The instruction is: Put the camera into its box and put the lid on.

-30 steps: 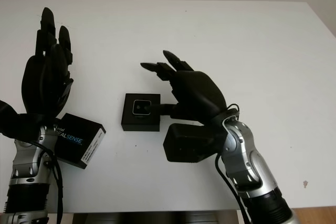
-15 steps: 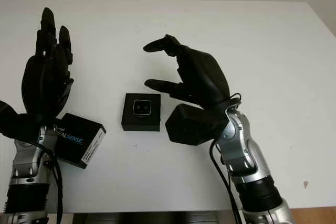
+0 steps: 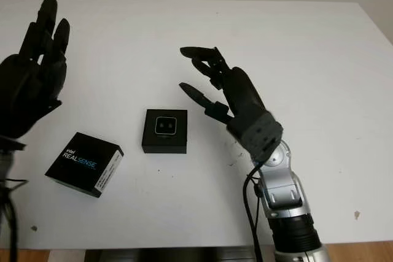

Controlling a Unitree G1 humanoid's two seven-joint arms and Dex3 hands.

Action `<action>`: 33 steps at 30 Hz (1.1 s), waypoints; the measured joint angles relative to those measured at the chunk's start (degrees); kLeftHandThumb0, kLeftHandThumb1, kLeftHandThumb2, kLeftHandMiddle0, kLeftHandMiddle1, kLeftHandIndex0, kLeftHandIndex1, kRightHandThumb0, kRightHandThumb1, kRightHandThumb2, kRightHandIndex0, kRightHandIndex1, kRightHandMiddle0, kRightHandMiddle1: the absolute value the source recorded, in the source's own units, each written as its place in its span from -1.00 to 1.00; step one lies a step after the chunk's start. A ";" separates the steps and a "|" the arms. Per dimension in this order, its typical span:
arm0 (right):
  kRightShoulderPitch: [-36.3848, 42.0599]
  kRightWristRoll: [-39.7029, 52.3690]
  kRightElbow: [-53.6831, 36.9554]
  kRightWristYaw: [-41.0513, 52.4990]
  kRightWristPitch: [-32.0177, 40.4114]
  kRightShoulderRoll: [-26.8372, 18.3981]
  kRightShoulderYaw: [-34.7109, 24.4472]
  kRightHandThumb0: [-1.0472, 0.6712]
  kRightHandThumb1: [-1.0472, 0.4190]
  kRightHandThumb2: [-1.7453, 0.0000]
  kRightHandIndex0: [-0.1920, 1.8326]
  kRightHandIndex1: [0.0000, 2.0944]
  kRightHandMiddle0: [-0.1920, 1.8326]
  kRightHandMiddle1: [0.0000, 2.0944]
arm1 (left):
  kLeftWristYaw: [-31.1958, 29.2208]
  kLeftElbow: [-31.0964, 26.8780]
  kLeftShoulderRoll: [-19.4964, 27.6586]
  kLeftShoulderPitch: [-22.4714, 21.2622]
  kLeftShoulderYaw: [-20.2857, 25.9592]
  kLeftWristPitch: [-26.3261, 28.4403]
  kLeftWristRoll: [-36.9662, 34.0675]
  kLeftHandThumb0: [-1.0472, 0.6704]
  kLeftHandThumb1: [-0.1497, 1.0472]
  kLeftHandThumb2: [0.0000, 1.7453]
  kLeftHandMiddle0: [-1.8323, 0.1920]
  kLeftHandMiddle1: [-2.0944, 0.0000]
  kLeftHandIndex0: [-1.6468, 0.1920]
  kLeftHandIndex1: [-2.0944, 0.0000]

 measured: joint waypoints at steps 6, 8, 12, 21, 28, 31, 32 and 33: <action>-1.47 12.25 0.46 2.93 4.47 2.11 -5.44 -0.52 -1.00 0.47 -0.69 -0.99 -1.00 -0.36 | -9.45 -2.61 12.66 0.42 3.71 8.74 -1.19 -0.65 0.78 -0.96 0.92 0.94 0.89 0.94; -2.24 14.50 0.49 2.83 6.10 2.37 -6.52 -0.51 -1.00 0.43 -0.69 -0.99 -1.00 -0.39 | -12.12 -4.06 16.62 1.29 3.55 10.85 0.66 -0.61 0.74 -0.97 0.90 0.93 0.88 0.94; -3.34 16.75 0.50 2.21 8.84 2.34 -8.49 -0.49 -1.00 0.39 -0.71 -0.99 -1.00 -0.38 | -17.53 -3.91 22.68 2.05 1.98 9.69 4.70 -0.57 0.70 -0.96 0.90 0.95 0.90 0.95; -6.61 22.48 2.63 1.93 12.59 1.68 -13.24 -0.52 -1.00 0.39 -0.71 -0.99 -1.00 -0.38 | -23.34 -2.39 29.79 0.86 -5.20 9.68 12.80 -0.50 0.64 -0.94 0.76 0.91 0.78 0.91; -7.56 22.67 2.74 1.93 13.23 1.13 -13.43 -0.54 -1.00 0.36 -0.72 -0.99 -1.00 -0.38 | -23.54 -4.02 31.01 0.26 -7.05 4.82 17.84 -0.50 0.66 -0.94 0.63 0.92 0.64 0.89; -7.56 22.66 2.75 1.82 13.22 1.14 -13.37 -0.54 -1.00 0.36 -0.72 -0.99 -1.00 -0.38 | -24.19 -6.11 31.59 0.27 -7.37 5.15 19.96 -0.56 0.71 -0.93 0.69 0.96 0.68 0.93; -7.56 22.67 2.75 1.83 13.22 1.15 -13.37 -0.54 -1.00 0.37 -0.72 -0.99 -1.00 -0.38 | -24.96 -7.38 32.45 0.28 -7.83 6.21 21.03 -0.57 0.73 -0.92 0.72 0.97 0.71 0.94; -7.56 22.67 2.74 1.84 13.22 1.15 -13.37 -0.54 -1.00 0.38 -0.73 -0.99 -1.00 -0.39 | -25.79 -8.67 33.35 0.31 -8.20 7.38 21.86 -0.58 0.72 -0.93 0.73 0.97 0.72 0.95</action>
